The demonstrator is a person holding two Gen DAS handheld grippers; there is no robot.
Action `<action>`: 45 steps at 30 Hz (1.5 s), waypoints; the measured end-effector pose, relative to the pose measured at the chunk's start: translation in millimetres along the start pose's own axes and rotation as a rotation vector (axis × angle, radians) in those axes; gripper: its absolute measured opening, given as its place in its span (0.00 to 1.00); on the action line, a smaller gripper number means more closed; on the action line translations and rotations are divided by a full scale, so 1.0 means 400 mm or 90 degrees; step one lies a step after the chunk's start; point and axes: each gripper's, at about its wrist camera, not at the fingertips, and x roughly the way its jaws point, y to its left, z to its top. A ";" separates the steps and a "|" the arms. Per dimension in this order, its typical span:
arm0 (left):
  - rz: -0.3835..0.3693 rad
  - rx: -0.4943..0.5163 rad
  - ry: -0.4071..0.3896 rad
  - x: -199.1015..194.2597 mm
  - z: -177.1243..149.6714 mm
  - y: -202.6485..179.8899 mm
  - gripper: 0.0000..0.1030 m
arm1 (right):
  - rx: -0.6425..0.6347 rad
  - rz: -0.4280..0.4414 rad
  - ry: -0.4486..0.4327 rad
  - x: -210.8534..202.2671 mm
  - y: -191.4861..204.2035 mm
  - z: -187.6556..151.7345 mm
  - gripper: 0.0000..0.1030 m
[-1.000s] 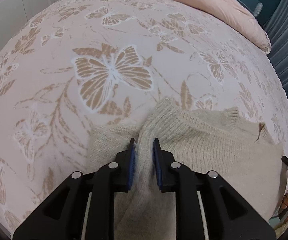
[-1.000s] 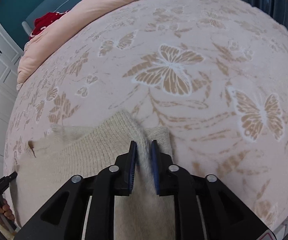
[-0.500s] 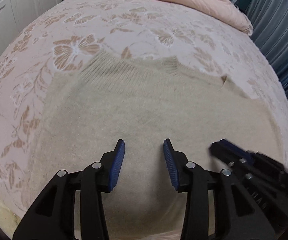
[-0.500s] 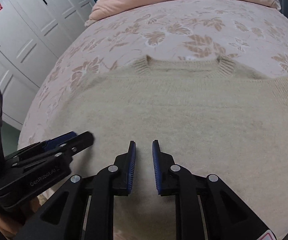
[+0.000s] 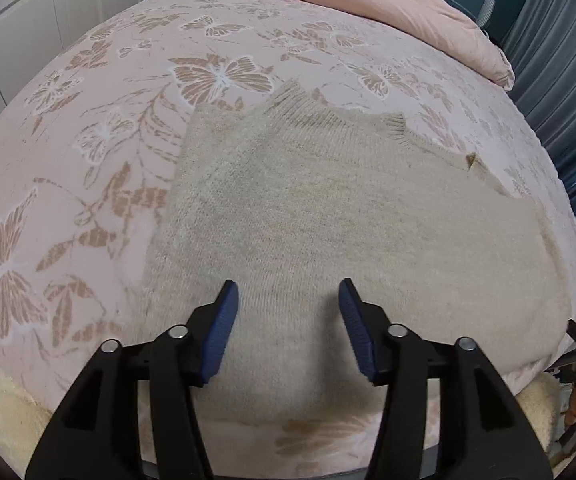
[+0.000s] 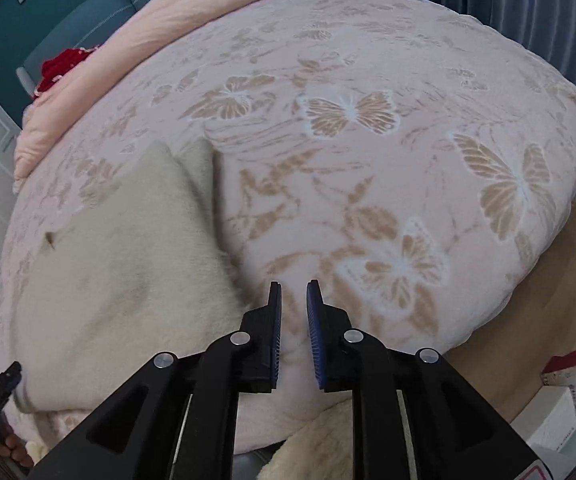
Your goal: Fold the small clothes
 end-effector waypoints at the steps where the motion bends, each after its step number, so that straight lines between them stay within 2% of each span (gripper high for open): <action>1: -0.001 -0.004 -0.005 -0.012 -0.009 -0.002 0.63 | 0.010 0.028 0.005 -0.005 -0.001 -0.009 0.32; 2: 0.001 -0.003 -0.004 -0.017 -0.021 -0.004 0.65 | 0.017 0.052 0.016 -0.001 0.001 -0.018 0.51; 3: 0.007 0.002 0.001 -0.016 -0.033 -0.004 0.66 | 0.020 0.070 0.028 0.009 0.006 -0.027 0.56; 4: 0.015 0.005 0.006 -0.012 -0.045 -0.001 0.66 | 0.020 0.080 0.041 0.027 0.013 -0.039 0.56; 5: 0.026 0.004 0.012 -0.007 -0.056 0.004 0.66 | 0.019 0.085 0.061 0.053 0.028 -0.048 0.56; 7: 0.036 -0.003 0.018 0.000 -0.074 0.018 0.66 | 0.013 0.094 0.092 0.092 0.058 -0.066 0.31; 9: 0.042 -0.012 0.023 0.002 -0.084 0.032 0.65 | -0.002 0.093 0.066 0.074 0.080 -0.066 0.16; 11: 0.041 -0.016 0.022 -0.001 -0.087 0.042 0.64 | -0.004 0.094 0.019 0.028 0.077 -0.051 0.14; 12: 0.040 -0.016 0.022 -0.001 -0.088 0.045 0.64 | 0.004 0.087 0.015 0.024 0.065 -0.041 0.14; 15: 0.044 -0.008 0.022 0.007 -0.094 0.044 0.65 | -0.002 0.056 0.083 0.101 0.026 -0.039 0.17; 18: 0.049 -0.009 0.022 0.000 -0.096 0.036 0.64 | 0.020 0.064 0.086 0.088 0.023 -0.042 0.23; 21: 0.022 -0.048 0.008 -0.046 -0.102 0.051 0.66 | 0.037 0.038 0.046 0.015 0.040 -0.044 0.29; 23: 0.002 -0.079 -0.010 -0.080 -0.110 0.073 0.73 | 0.016 0.020 0.000 -0.049 0.066 -0.047 0.30; 24: 0.003 -0.094 -0.017 -0.092 -0.117 0.086 0.78 | -0.020 0.029 -0.027 -0.098 0.122 -0.054 0.31; 25: 0.002 -0.108 -0.021 -0.098 -0.124 0.100 0.82 | -0.044 0.060 -0.025 -0.110 0.160 -0.056 0.31; 26: -0.003 -0.123 -0.020 -0.098 -0.130 0.114 0.82 | -0.079 0.092 -0.011 -0.113 0.213 -0.062 0.30; 29: -0.044 -0.194 -0.001 -0.072 -0.147 0.158 0.82 | -0.197 0.150 0.022 -0.095 0.403 -0.097 0.19; 30: -0.060 -0.224 0.006 -0.062 -0.151 0.171 0.82 | -0.238 0.158 0.034 -0.080 0.468 -0.111 0.13; 31: -0.083 -0.251 0.006 -0.055 -0.154 0.182 0.82 | -0.269 0.159 0.040 -0.065 0.529 -0.124 0.11; 34: -0.120 -0.313 -0.006 -0.039 -0.159 0.210 0.83 | -0.331 0.161 0.062 -0.007 0.680 -0.145 0.10; 38: -0.162 -0.362 0.000 -0.015 -0.162 0.244 0.83 | -0.330 0.151 0.115 0.099 0.806 -0.145 0.10; 40: -0.183 -0.360 -0.002 -0.012 -0.162 0.248 0.86 | -0.328 0.125 0.145 0.164 0.843 -0.153 0.09; 42: -0.191 -0.348 -0.002 -0.008 -0.163 0.246 0.88 | -0.320 0.097 0.199 0.242 0.857 -0.170 0.09; 45: -0.195 -0.341 -0.003 -0.005 -0.161 0.241 0.91 | -0.306 0.090 0.194 0.279 0.856 -0.178 0.07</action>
